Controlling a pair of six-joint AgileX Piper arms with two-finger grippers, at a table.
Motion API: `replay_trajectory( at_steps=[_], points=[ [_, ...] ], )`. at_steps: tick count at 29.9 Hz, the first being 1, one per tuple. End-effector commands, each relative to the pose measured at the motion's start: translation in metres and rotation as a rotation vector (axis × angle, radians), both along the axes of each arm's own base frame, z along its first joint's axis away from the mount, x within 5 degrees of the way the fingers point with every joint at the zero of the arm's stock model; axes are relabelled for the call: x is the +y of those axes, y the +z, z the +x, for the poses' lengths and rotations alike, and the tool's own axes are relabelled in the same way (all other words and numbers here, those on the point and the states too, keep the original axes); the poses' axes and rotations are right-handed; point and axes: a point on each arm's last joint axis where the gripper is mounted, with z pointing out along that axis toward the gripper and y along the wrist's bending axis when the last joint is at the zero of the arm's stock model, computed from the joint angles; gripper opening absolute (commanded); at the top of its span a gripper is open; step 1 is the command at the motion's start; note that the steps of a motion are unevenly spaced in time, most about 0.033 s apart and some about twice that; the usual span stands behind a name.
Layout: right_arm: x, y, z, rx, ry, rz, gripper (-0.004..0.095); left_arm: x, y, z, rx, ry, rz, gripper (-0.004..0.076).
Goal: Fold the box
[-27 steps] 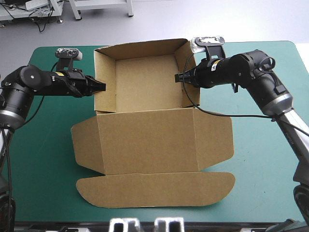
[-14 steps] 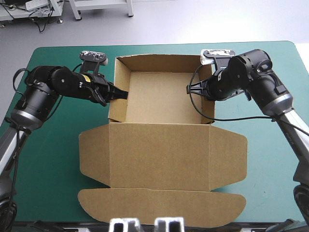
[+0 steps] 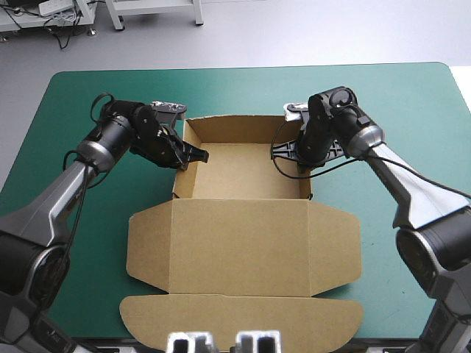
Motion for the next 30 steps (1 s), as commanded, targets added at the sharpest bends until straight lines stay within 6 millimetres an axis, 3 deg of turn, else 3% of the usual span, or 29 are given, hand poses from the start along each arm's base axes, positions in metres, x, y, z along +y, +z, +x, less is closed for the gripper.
replay_trajectory(
  at_steps=[1, 4, 10, 14, 18, 20, 21, 25, 30],
  points=[
    [0.021, 0.003, 0.005, -0.04, 0.046, 0.142, -0.0001, -0.019, 0.006, 0.006, -0.034, 0.017, -0.122, -0.001],
    [0.026, -0.012, 0.014, -0.037, 0.053, 0.138, -0.0001, -0.021, -0.008, 0.012, -0.009, 0.002, -0.097, -0.001],
    [0.024, -0.018, 0.018, -0.063, 0.129, 0.081, 0.0016, -0.02, -0.016, 0.015, -0.008, -0.051, -0.051, -0.0009],
    [0.019, -0.02, 0.016, -0.043, 0.141, 0.018, 0.019, -0.02, -0.017, 0.014, 0.0, -0.073, -0.043, 0.0033],
    [0.014, -0.021, 0.015, -0.024, 0.134, -0.035, 0.0439, -0.021, -0.017, 0.014, -0.015, -0.122, -0.038, 0.0194],
    [0.014, -0.02, 0.015, -0.018, 0.132, -0.039, 0.0502, -0.021, -0.017, 0.014, -0.02, -0.138, -0.035, 0.0292],
    [0.013, -0.02, 0.014, -0.016, 0.132, -0.04, 0.052, -0.021, -0.017, 0.015, -0.024, -0.137, -0.036, 0.0372],
    [0.013, -0.015, 0.015, -0.022, 0.133, -0.039, 0.0527, -0.022, -0.016, 0.016, -0.036, -0.114, -0.051, 0.0552],
    [0.009, 0.004, 0.016, -0.064, 0.135, -0.074, 0.0527, -0.022, -0.015, 0.017, -0.043, -0.093, -0.06, 0.0571]
  ],
)
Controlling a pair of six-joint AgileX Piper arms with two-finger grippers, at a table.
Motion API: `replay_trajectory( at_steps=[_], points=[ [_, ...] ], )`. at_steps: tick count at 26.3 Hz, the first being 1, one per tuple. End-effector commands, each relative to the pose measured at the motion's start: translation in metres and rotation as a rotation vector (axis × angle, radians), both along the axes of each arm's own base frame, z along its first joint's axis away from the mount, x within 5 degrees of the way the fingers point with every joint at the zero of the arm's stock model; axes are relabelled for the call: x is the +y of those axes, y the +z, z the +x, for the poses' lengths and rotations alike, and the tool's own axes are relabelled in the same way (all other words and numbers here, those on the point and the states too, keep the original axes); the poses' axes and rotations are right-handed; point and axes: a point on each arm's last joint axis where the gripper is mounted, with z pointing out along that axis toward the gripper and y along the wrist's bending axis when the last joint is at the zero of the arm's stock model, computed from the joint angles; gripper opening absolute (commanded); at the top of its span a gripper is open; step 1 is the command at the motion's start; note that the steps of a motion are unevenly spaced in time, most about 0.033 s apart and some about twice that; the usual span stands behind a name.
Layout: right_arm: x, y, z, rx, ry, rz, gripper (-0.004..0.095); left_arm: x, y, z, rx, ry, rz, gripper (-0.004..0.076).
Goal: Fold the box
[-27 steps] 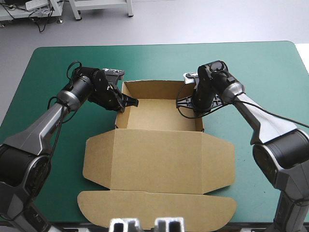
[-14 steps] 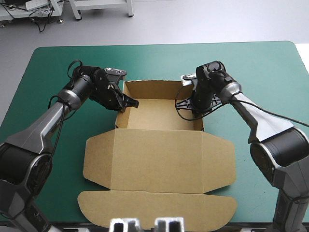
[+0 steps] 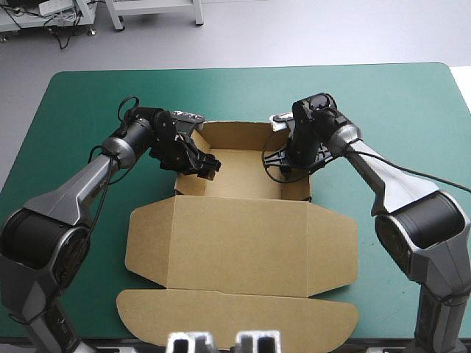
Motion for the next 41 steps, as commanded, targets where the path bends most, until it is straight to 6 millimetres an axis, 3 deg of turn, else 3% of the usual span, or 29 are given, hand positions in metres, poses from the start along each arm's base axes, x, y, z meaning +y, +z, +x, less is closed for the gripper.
replay_trajectory(
  at_steps=[1, 8, 15, 21, 23, 26, 28, 29, 31, 33, 36, 38, 41],
  points=[
    [-0.005, 0.046, -0.005, -0.116, 0.015, 0.018, 0.0527, -0.004, 0.028, -0.003, -0.088, 0.02, -0.069, 0.0571],
    [-0.01, 0.077, -0.004, -0.226, 0.002, 0.016, 0.0525, -0.005, 0.051, 0.003, -0.154, 0.039, -0.09, 0.0571],
    [-0.016, 0.096, -0.011, -0.281, -0.003, 0.016, 0.0525, 0.004, 0.099, 0.008, -0.278, 0.007, 0.006, 0.057],
    [-0.025, 0.127, -0.028, -0.357, -0.008, 0.048, 0.0522, 0.019, 0.144, -0.001, -0.314, 0.036, 0.12, 0.0569],
    [-0.029, 0.141, -0.037, -0.386, -0.019, 0.076, 0.0509, 0.02, 0.164, -0.005, -0.365, 0.065, 0.079, 0.0557],
    [-0.033, 0.162, -0.054, -0.416, -0.029, 0.149, 0.0481, 0.02, 0.192, -0.026, -0.411, 0.053, -0.035, 0.0474],
    [-0.038, 0.177, -0.067, -0.448, -0.029, 0.181, 0.0466, 0.026, 0.212, -0.044, -0.459, 0.036, -0.068, 0.0362],
    [-0.043, 0.188, -0.077, -0.476, -0.029, 0.201, 0.0454, 0.033, 0.23, -0.063, -0.518, 0.024, -0.079, 0.0204],
    [-0.05, 0.202, -0.09, -0.518, -0.031, 0.212, 0.0439, 0.05, 0.259, -0.096, -0.638, 0.0, -0.055, -0.0007],
    [-0.054, 0.204, -0.09, -0.532, -0.059, 0.197, 0.0439, 0.068, 0.281, -0.132, -0.727, 0.019, -0.054, -0.001],
    [-0.055, 0.196, -0.086, -0.507, -0.085, 0.19, 0.0438, 0.083, 0.287, -0.164, -0.768, 0.034, -0.043, -0.001],
    [-0.061, 0.175, -0.073, -0.443, -0.122, 0.155, 0.0437, 0.097, 0.279, -0.191, -0.77, 0.044, -0.014, -0.001],
    [-0.062, 0.138, -0.054, -0.328, -0.142, 0.186, 0.0437, 0.115, 0.244, -0.227, -0.724, 0.053, 0.039, -0.001]
  ],
)
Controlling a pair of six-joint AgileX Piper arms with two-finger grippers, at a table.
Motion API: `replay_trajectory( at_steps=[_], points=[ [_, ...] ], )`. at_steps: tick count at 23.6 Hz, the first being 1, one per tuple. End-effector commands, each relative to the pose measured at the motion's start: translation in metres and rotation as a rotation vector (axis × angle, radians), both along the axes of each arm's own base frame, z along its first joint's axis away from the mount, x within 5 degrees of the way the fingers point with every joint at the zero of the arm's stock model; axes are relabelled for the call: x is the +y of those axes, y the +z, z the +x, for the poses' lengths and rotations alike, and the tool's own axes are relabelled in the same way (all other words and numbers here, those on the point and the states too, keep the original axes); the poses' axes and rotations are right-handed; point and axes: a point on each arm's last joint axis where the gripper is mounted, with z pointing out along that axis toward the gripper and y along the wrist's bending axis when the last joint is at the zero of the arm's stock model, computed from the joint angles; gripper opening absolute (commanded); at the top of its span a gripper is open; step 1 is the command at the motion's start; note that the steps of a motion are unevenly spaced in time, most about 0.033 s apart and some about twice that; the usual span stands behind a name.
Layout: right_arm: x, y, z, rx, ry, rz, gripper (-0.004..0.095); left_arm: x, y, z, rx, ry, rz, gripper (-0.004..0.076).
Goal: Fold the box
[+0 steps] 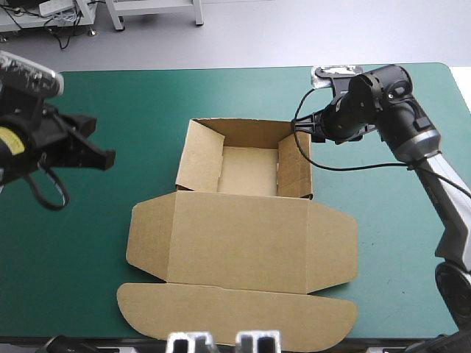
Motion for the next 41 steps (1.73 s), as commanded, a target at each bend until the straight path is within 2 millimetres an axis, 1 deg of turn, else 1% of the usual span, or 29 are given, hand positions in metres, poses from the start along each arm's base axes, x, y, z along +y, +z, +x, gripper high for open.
replay_trajectory(
  at_steps=[1, 3, 4, 5, 9, 11, 13, 15, 16, 17, 18, 19, 20, 21, 22, 23, 24, 26, 27, 28, 29, 30, 31, 32, 33, 36, 37, 39, 41],
  points=[
    [-0.002, -0.007, 0.005, 0.007, 0.008, 0.073, 0.0435, 0.016, -0.024, -0.034, 0.013, 0.021, 0.018, -0.001],
    [0.006, -0.022, 0.015, 0.042, 0.022, 0.103, 0.0424, 0.025, -0.048, -0.054, -0.011, 0.047, -0.025, -0.001],
    [0.01, -0.031, 0.021, 0.063, 0.023, 0.118, 0.0424, 0.029, -0.063, -0.066, -0.012, 0.06, -0.051, -0.001],
    [0.012, -0.036, 0.025, 0.077, 0.022, 0.118, 0.0424, 0.032, -0.073, -0.072, -0.011, 0.066, -0.053, -0.001],
    [0.017, -0.061, 0.039, 0.138, 0.017, 0.094, 0.0423, 0.041, -0.115, -0.092, 0.037, 0.084, -0.035, -0.001],
    [0.019, -0.072, 0.044, 0.167, 0.015, 0.083, 0.0421, 0.044, -0.136, -0.099, 0.069, 0.104, -0.056, -0.001],
    [0.02, -0.083, 0.048, 0.201, 0.024, 0.065, 0.0402, 0.047, -0.149, -0.108, 0.078, 0.117, -0.08, -0.001],
    [0.021, -0.091, 0.05, 0.236, 0.034, 0.047, 0.0333, 0.05, -0.161, -0.115, 0.078, 0.121, -0.092, -0.001],
    [0.021, -0.095, 0.051, 0.253, 0.034, 0.038, 0.0194, 0.052, -0.169, -0.122, 0.07, 0.12, -0.095, -0.001],
    [0.021, -0.095, 0.051, 0.252, 0.034, 0.034, 0.0098, 0.053, -0.172, -0.124, 0.07, 0.121, -0.094, -0.001],
    [0.019, -0.095, 0.051, 0.25, 0.033, 0.015, -0.0019, 0.055, -0.178, -0.128, 0.065, 0.122, -0.097, -0.001],
    [0.017, -0.096, 0.05, 0.259, 0.033, -0.013, -0.0003, 0.055, -0.18, -0.129, 0.067, 0.122, -0.096, -0.001],
    [0.011, -0.098, 0.049, 0.268, 0.029, -0.086, -0.0001, 0.056, -0.186, -0.131, 0.073, 0.127, -0.102, -0.001],
    [0.008, -0.095, 0.048, 0.256, 0.027, -0.105, -0.0001, 0.057, -0.189, -0.131, 0.079, 0.135, -0.1, -0.001],
    [0.003, -0.09, 0.047, 0.231, 0.017, -0.134, -0.0001, 0.057, -0.197, -0.131, 0.102, 0.146, -0.095, -0.001],
    [-0.006, -0.081, 0.045, 0.196, 0.003, -0.166, -0.0001, 0.057, -0.204, -0.129, 0.126, 0.154, -0.094, -0.001],
    [-0.013, -0.075, 0.044, 0.176, -0.011, -0.178, -0.0001, 0.056, -0.207, -0.129, 0.134, 0.157, -0.094, -0.001],
    [-0.046, -0.055, 0.042, 0.126, -0.067, -0.183, -0.0001, 0.056, -0.213, -0.129, 0.15, 0.157, -0.088, -0.001],
    [-0.073, -0.043, 0.039, 0.1, -0.124, -0.179, -0.0001, 0.056, -0.214, -0.128, 0.153, 0.159, -0.085, -0.001],
    [-0.09, -0.039, 0.038, 0.092, -0.162, -0.179, -0.0001, 0.056, -0.215, -0.128, 0.155, 0.16, -0.082, -0.001],
    [-0.124, -0.029, 0.032, 0.073, -0.23, -0.185, -0.0001, 0.056, -0.215, -0.128, 0.154, 0.159, -0.083, -0.001],
    [-0.144, -0.026, 0.029, 0.07, -0.272, -0.191, -0.0001, 0.056, -0.215, -0.128, 0.147, 0.159, -0.083, -0.001],
    [-0.181, -0.023, 0.021, 0.074, -0.346, -0.205, -0.0001, 0.056, -0.214, -0.127, 0.139, 0.161, -0.081, -0.001],
    [-0.196, -0.022, 0.017, 0.077, -0.37, -0.215, -0.0001, 0.057, -0.214, -0.127, 0.132, 0.163, -0.079, -0.001],
    [-0.218, -0.022, 0.012, 0.086, -0.388, -0.232, -0.0001, 0.057, -0.213, -0.126, 0.126, 0.167, -0.073, -0.001],
    [-0.257, -0.024, 0.001, 0.102, -0.441, -0.248, -0.0001, 0.059, -0.213, -0.126, 0.117, 0.177, -0.057, -0.001],
    [-0.269, -0.026, -0.002, 0.101, -0.477, -0.241, -0.0001, 0.059, -0.213, -0.126, 0.114, 0.179, -0.054, -0.001],
    [-0.289, -0.035, -0.002, 0.121, -0.522, -0.223, -0.0001, 0.059, -0.213, -0.125, 0.11, 0.178, -0.056, -0.001],
    [-0.301, -0.048, 0.001, 0.161, -0.539, -0.222, 0.0, 0.059, -0.212, -0.125, 0.106, 0.179, -0.057, -0.001]
  ],
)
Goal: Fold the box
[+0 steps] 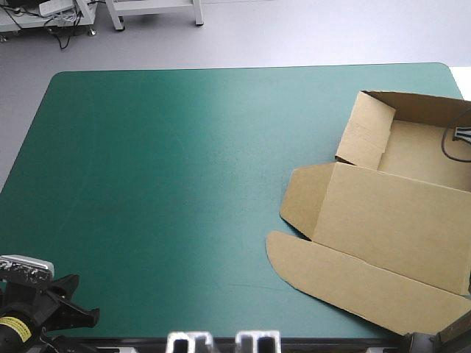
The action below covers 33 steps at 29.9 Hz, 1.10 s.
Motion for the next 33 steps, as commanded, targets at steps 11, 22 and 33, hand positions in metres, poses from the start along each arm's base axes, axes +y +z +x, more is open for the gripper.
replay_trajectory(
  at_steps=[11, 22, 33],
  points=[
    [-0.037, -0.051, 0.016, 0.164, -0.012, -0.016, 0.0365, 0.002, 0.011, 0.006, -0.088, 0.015, 0.014, -0.001],
    [-0.027, 0.016, 0.007, -0.05, -0.064, -0.045, 0.044, 0.004, 0.013, 0.007, -0.109, 0.029, 0.043, -0.001],
    [0.046, 0.121, -0.056, -0.484, 0.085, 0.137, 0.0163, 0.003, 0.015, 0.009, -0.145, 0.022, 0.032, -0.001]
  ],
)
